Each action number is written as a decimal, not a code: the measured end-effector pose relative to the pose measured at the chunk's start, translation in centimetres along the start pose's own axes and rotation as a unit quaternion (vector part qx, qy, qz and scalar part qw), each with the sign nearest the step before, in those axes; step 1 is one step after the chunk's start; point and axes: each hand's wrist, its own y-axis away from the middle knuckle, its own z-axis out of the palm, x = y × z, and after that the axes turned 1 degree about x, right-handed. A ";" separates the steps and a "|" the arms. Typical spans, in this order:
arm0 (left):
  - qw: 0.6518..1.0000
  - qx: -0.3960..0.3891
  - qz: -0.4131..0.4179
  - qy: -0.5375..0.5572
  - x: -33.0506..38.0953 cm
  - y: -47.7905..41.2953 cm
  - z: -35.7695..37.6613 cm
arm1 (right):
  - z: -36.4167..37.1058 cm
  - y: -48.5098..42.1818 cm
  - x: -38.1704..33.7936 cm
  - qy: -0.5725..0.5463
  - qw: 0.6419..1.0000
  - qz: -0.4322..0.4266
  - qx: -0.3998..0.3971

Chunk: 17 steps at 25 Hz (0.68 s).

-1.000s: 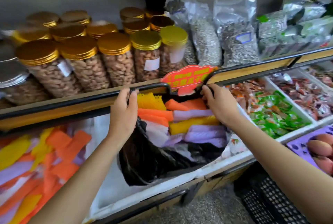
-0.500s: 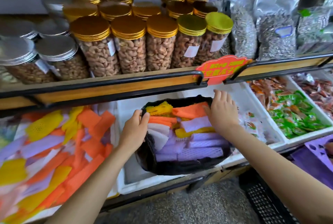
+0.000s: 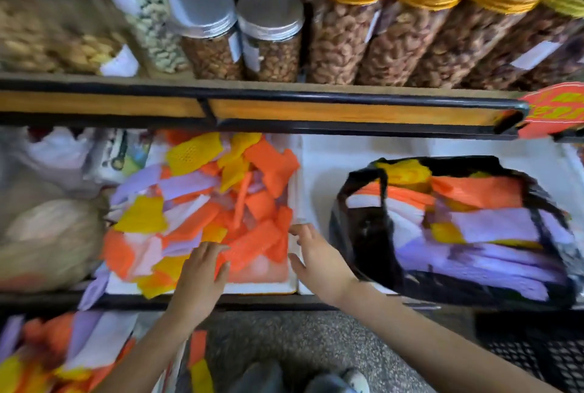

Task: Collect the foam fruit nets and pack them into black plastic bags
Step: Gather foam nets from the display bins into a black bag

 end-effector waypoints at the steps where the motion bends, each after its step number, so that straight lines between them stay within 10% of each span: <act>1: 0.999 -0.005 -0.018 -0.030 -1.9 0.5 0.2 | 2.0 -0.9 0.3 -0.013 0.998 0.051 -0.038; 9: 0.985 -0.117 -0.118 -0.048 -8.8 2.1 1.3 | 11.9 -6.6 0.2 -0.156 0.946 0.267 -0.095; 17: 0.989 0.003 -0.145 -0.031 -8.0 -1.4 0.1 | 17.9 -11.8 1.1 -0.404 0.799 0.445 -0.033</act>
